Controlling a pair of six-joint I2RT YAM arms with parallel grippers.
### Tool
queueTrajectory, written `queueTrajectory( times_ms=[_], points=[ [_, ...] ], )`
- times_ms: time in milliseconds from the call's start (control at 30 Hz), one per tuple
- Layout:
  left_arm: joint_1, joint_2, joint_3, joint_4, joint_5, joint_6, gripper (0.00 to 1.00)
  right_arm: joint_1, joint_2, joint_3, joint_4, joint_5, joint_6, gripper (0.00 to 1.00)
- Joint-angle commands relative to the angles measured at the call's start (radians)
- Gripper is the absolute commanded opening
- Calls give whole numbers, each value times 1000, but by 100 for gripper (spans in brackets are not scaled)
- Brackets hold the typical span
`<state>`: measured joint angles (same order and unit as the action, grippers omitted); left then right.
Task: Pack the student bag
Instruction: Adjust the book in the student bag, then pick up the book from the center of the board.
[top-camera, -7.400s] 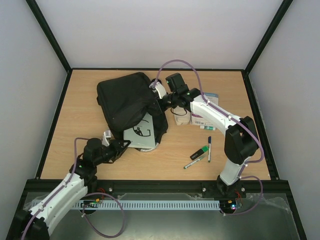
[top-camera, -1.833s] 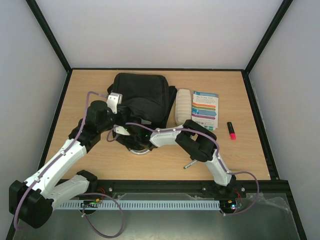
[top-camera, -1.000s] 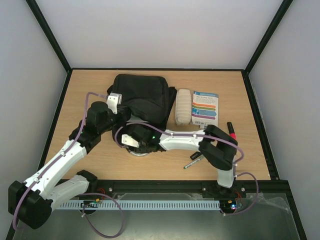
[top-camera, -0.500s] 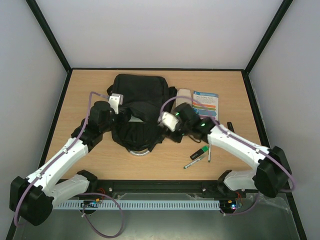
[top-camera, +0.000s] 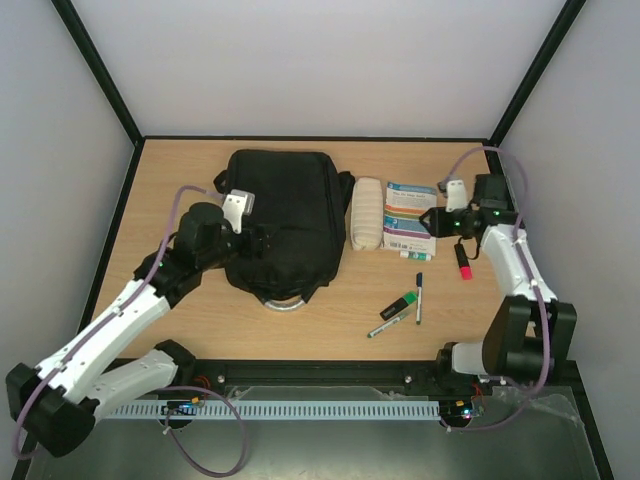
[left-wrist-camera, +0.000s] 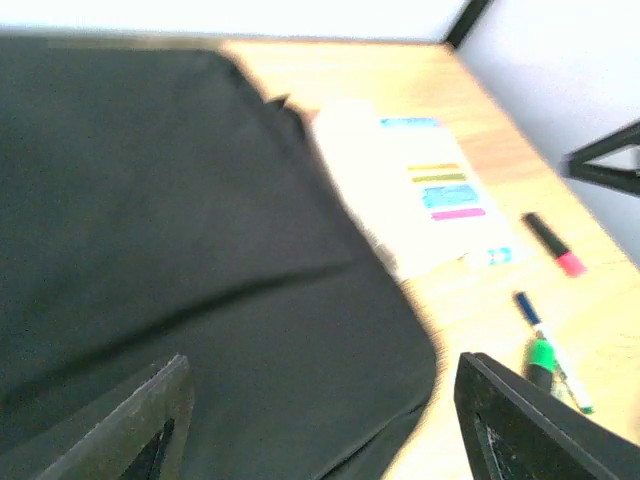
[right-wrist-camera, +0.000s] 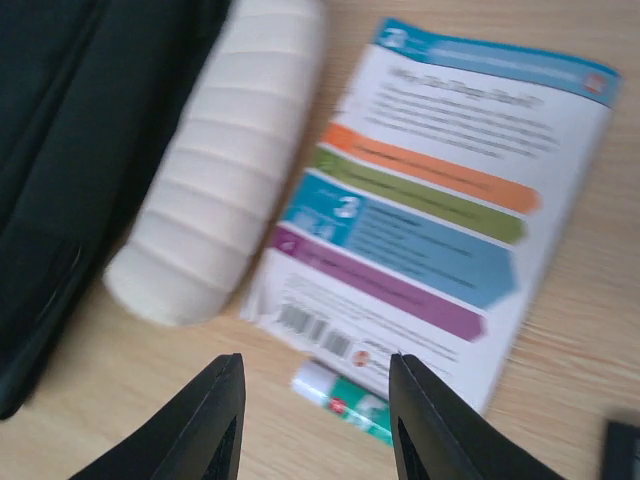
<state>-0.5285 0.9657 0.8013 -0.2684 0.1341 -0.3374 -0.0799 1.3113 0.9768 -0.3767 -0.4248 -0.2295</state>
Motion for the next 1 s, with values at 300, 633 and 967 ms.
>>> queueTrajectory(
  times_ms=[300, 633, 967],
  points=[
    [-188, 414, 464, 68, -4, -7, 76, -201, 300, 156, -48, -3, 136, 50],
    [-299, 1070, 1016, 49, 59, -49, 70, -201, 481, 220, -24, 44, 179, 56],
    [-303, 1613, 1513, -71, 65, -151, 71, -201, 578, 263, -37, 11, 200, 60]
  ],
)
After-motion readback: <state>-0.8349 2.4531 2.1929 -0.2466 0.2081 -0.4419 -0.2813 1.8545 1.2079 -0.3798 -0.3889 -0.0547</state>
